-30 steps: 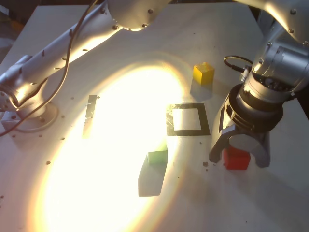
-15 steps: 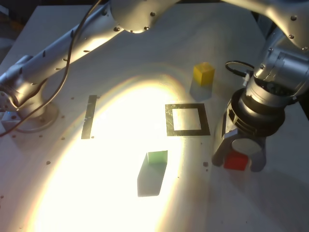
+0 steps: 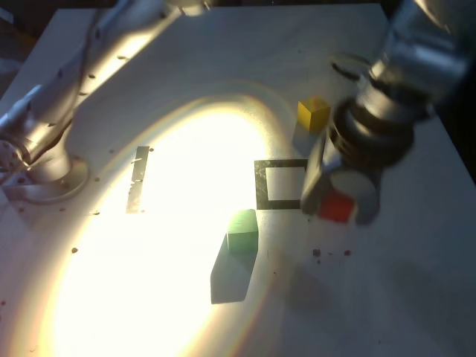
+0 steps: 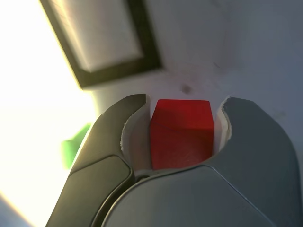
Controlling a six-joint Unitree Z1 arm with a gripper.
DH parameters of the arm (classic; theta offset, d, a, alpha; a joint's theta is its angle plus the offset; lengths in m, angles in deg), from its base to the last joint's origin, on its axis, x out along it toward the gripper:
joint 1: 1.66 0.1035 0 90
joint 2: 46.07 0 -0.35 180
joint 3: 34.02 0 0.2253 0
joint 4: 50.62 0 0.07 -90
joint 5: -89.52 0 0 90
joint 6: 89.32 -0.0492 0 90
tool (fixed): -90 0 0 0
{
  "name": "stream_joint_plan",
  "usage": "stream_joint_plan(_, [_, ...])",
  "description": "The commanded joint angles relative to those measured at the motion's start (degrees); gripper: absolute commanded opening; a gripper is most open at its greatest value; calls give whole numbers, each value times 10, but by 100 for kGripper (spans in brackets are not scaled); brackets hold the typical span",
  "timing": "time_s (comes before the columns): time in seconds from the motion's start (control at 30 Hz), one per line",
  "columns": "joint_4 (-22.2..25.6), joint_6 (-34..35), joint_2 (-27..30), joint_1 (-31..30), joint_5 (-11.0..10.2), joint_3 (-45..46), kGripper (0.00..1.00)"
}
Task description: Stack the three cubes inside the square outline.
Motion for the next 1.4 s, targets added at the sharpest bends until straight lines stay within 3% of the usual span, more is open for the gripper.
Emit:
stream_joint_plan(0.0, [3,-5,60,13,-13,43,19])
stream_joint_plan(0.27, [-39,-27,118,78,-29,180,19])
stream_joint_plan(0.53, [-155,-48,134,122,0,298,19])
stream_joint_plan(1.07, [-215,-39,126,122,13,328,21])
stream_joint_plan(1.37, [-223,-40,122,126,14,337,25])
